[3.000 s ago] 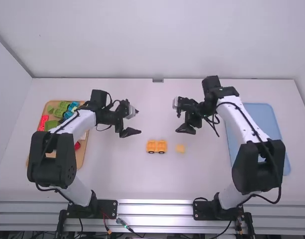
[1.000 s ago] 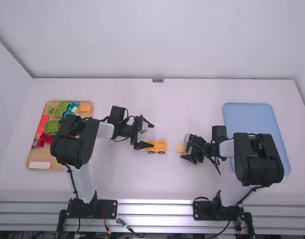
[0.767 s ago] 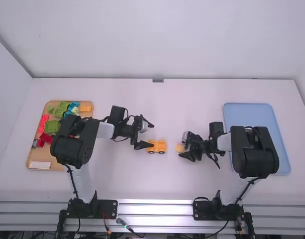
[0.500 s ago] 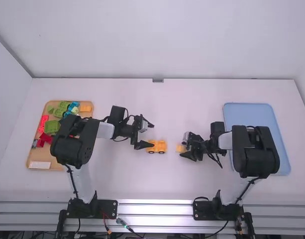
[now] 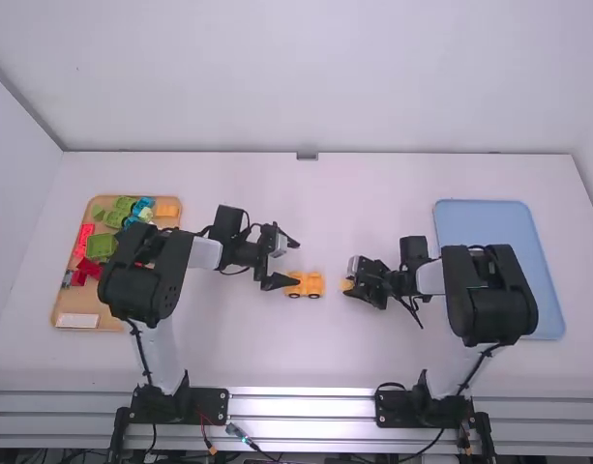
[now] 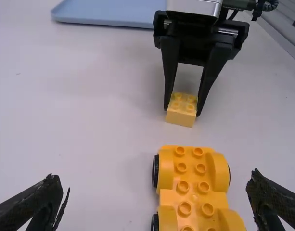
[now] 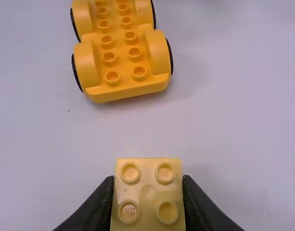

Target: Assemble lego blocks to make yellow taxi

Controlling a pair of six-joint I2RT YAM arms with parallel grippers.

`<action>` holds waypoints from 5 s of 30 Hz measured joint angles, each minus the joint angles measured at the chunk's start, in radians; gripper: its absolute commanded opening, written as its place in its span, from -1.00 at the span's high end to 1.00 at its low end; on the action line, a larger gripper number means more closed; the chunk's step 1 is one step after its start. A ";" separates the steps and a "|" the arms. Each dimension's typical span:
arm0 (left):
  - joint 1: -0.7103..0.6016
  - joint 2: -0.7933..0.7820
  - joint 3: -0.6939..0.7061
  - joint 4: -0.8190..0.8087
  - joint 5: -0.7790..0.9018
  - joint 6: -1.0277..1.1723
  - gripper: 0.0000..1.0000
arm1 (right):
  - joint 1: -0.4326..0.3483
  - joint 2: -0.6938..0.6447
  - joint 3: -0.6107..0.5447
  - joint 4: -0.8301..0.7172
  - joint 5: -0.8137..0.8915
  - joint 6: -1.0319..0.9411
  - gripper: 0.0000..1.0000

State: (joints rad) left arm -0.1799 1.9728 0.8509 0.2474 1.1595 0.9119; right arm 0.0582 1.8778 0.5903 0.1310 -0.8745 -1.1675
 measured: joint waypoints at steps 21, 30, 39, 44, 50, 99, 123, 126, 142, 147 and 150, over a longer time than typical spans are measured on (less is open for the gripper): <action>-0.059 0.024 -0.077 0.104 -0.120 0.117 -0.98 | 0.082 -0.216 -0.003 0.007 -0.031 0.088 1.00; -0.086 0.054 -0.117 0.170 -0.166 0.048 -0.98 | 0.141 -0.219 0.030 -0.066 -0.032 0.092 1.00; -0.085 0.134 -0.072 0.216 -0.126 -0.002 -0.24 | 0.165 -0.161 0.083 -0.061 -0.032 0.093 1.00; -0.080 0.134 -0.069 0.215 -0.134 -0.009 -0.24 | 0.165 -0.121 0.100 -0.059 -0.032 0.091 1.00; -0.081 0.134 -0.035 0.214 -0.195 -0.024 -0.19 | 0.165 -0.020 0.207 -0.059 -0.032 0.107 1.00; -0.081 0.134 0.053 0.086 -0.252 -0.030 -0.23 | 0.253 0.118 0.398 -0.192 0.043 0.087 1.00; -0.081 0.134 0.053 0.090 -0.248 -0.056 -0.23 | 0.246 0.102 0.385 -0.187 0.061 0.089 1.00; -0.081 0.134 0.053 0.090 -0.248 -0.056 -0.23 | 0.246 0.102 0.385 -0.193 0.059 0.091 1.00; -0.082 0.134 0.051 0.105 -0.258 -0.088 -0.27 | 0.246 0.100 0.378 -0.201 0.067 0.092 0.78; -0.082 0.134 0.051 0.105 -0.254 -0.091 -0.27 | 0.249 0.100 0.375 -0.200 0.069 0.096 -0.62; -0.082 0.134 0.051 0.105 -0.255 -0.094 -0.27 | 0.249 0.100 0.367 -0.180 0.068 0.098 -0.98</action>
State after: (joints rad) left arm -0.2619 2.1067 0.9020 0.3523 0.9043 0.8181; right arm 0.3077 1.9781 0.9573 -0.0494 -0.8066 -1.0695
